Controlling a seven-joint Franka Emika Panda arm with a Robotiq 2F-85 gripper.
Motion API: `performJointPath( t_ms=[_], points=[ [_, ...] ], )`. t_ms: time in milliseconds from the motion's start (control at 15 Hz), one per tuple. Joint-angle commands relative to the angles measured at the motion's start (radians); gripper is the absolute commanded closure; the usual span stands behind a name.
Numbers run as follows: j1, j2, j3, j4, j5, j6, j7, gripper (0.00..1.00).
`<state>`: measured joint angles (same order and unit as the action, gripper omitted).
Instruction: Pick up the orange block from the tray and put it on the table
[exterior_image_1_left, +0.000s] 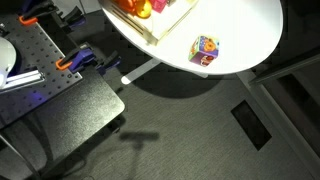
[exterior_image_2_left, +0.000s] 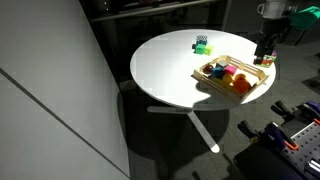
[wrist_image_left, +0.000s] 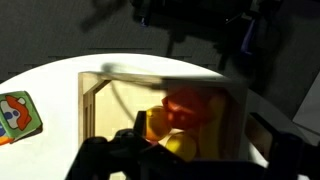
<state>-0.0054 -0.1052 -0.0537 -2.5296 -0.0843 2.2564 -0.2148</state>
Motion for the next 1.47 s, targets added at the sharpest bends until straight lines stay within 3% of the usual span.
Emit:
performJointPath(
  t_ms=[0,533,1400],
  points=[
    [0.005,0.068,0.020,0.011,-0.006,0.068,0.018,0.00],
    [0.011,0.185,0.048,0.009,-0.045,0.214,0.041,0.00],
    [0.037,0.352,0.032,0.022,-0.201,0.369,0.148,0.00]
  ],
)
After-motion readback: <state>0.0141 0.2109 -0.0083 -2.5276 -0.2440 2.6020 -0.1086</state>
